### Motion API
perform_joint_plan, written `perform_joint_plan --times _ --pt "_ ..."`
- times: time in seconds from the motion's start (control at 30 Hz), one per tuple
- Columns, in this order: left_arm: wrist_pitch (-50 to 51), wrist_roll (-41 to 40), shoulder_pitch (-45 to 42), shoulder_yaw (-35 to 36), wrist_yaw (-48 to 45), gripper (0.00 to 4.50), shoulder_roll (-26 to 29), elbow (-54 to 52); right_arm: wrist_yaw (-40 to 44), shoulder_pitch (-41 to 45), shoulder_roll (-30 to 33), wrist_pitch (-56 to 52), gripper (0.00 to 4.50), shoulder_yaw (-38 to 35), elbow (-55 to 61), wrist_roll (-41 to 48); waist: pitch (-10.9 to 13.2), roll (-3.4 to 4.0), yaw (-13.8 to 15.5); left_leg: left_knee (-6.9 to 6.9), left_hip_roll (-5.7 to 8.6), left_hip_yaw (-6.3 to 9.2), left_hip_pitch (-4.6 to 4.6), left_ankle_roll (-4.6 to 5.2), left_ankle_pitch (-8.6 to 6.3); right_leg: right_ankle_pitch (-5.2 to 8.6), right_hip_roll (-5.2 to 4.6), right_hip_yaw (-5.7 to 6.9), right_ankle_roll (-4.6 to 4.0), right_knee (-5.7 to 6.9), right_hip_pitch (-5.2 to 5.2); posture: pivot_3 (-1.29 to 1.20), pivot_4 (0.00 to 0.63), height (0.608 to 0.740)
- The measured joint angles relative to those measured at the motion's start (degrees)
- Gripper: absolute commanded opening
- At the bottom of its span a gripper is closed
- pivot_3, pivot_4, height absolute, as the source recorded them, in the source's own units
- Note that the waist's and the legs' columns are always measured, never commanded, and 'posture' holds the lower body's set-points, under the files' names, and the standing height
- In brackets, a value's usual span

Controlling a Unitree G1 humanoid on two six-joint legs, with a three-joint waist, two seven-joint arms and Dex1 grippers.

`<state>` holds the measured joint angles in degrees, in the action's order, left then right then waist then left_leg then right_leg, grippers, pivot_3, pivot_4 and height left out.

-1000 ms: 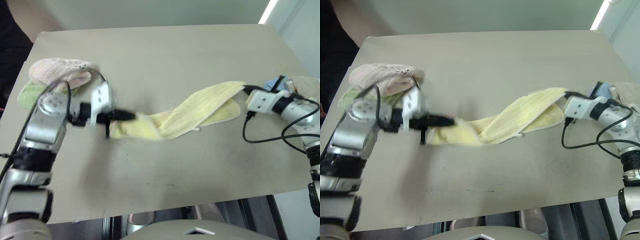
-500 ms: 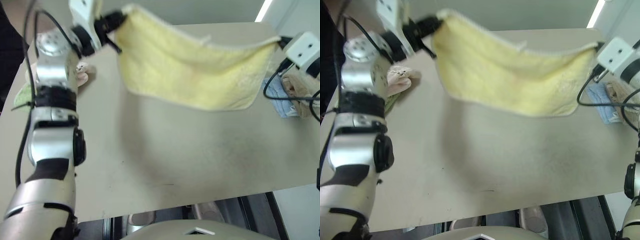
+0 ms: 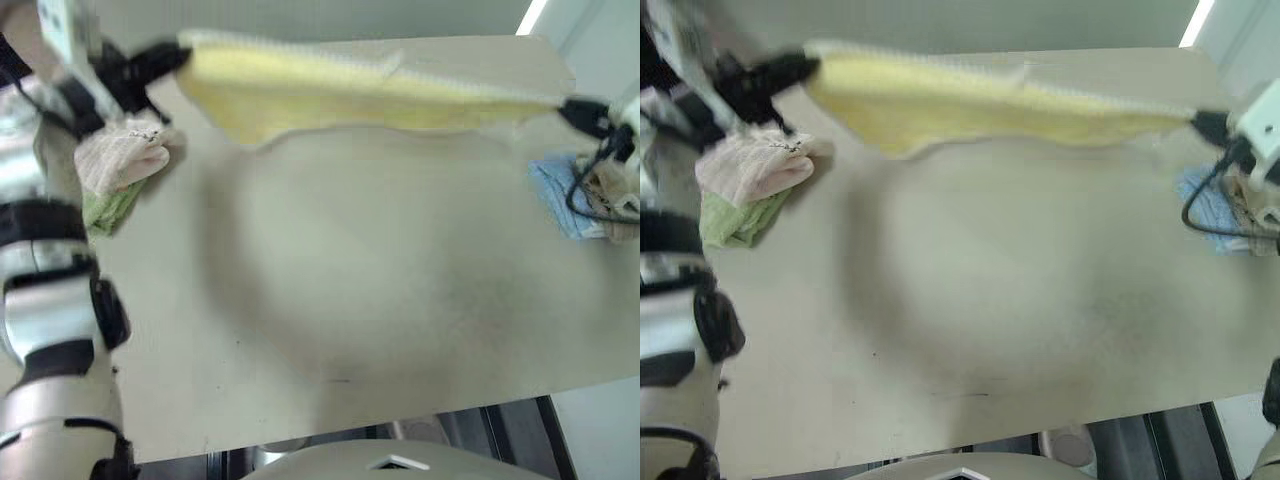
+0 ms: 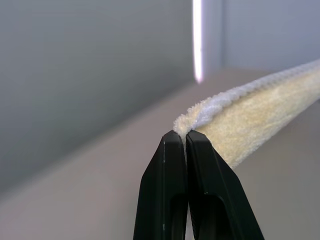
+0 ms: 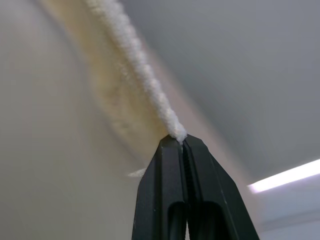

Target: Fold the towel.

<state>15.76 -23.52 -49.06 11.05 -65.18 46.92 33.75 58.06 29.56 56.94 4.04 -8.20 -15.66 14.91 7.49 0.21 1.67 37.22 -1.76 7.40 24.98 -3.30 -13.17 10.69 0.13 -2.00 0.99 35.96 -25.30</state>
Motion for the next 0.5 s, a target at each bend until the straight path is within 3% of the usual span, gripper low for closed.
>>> perform_joint_plan --times 0.1,0.17,0.27,0.3,0.37,0.5 --pt "8.99 -4.86 18.63 1.13 -4.82 0.0 4.6 -16.74 5.27 -12.9 1.93 -8.82 0.03 -2.07 10.33 5.71 -0.01 -0.04 -0.04 0.08 0.0 -0.13 0.13 -0.01 -0.09 0.02 0.04 -0.09 0.03 -0.03 -0.09 0.0 0.15 0.74" --pt "13.96 -8.25 25.96 2.23 -6.11 0.0 6.49 -25.56 7.17 -17.32 2.5 -12.25 0.03 -2.69 14.27 7.56 0.0 -0.14 0.07 0.16 0.0 -0.12 0.03 0.03 -0.35 0.03 0.05 -0.07 0.01 -0.04 -0.11 0.0 0.15 0.74" --pt "18.29 -11.08 33.29 4.83 -6.68 0.0 9.32 -35.22 9.73 -19.96 3.79 -16.22 0.03 -3.13 18.94 9.89 0.0 -0.14 0.17 0.76 0.0 -0.12 -0.33 0.68 -0.73 0.13 0.05 -0.1 -0.24 0.72 0.08 0.0 0.15 0.74" --pt "19.1 -11.17 35.11 5.09 -6.61 0.0 9.83 -36.78 10.53 -20.25 4.24 -17.46 0.03 -3.3 19.56 10.33 0.01 -0.14 0.13 0.81 0.01 -0.19 -0.79 0.72 -0.81 0.47 0.05 -0.19 -0.77 0.91 0.43 0.0 0.15 0.74" --pt "20.19 -11.2 37.37 5.25 -5.98 0.0 10.07 -38.32 11.86 -20.66 5.01 -19.34 0.03 -3.91 20.41 11.29 0.02 -0.15 0.02 0.79 0.03 -0.21 -1.47 0.69 -0.78 0.46 0.19 -0.44 -0.86 1.01 1.03 0.0 0.15 0.74" --pt "21.93 -11.77 39.33 6.11 -6.03 0.0 11.08 -39.12 15.54 -22.01 7.38 -21.81 0.03 -4.28 21.05 12.16 0.04 -0.2 -0.37 0.81 -0.03 -0.16 -2.15 0.67 -0.75 0.81 0.85 -1.41 -0.31 1.02 1.69 0.0 0.15 0.74"
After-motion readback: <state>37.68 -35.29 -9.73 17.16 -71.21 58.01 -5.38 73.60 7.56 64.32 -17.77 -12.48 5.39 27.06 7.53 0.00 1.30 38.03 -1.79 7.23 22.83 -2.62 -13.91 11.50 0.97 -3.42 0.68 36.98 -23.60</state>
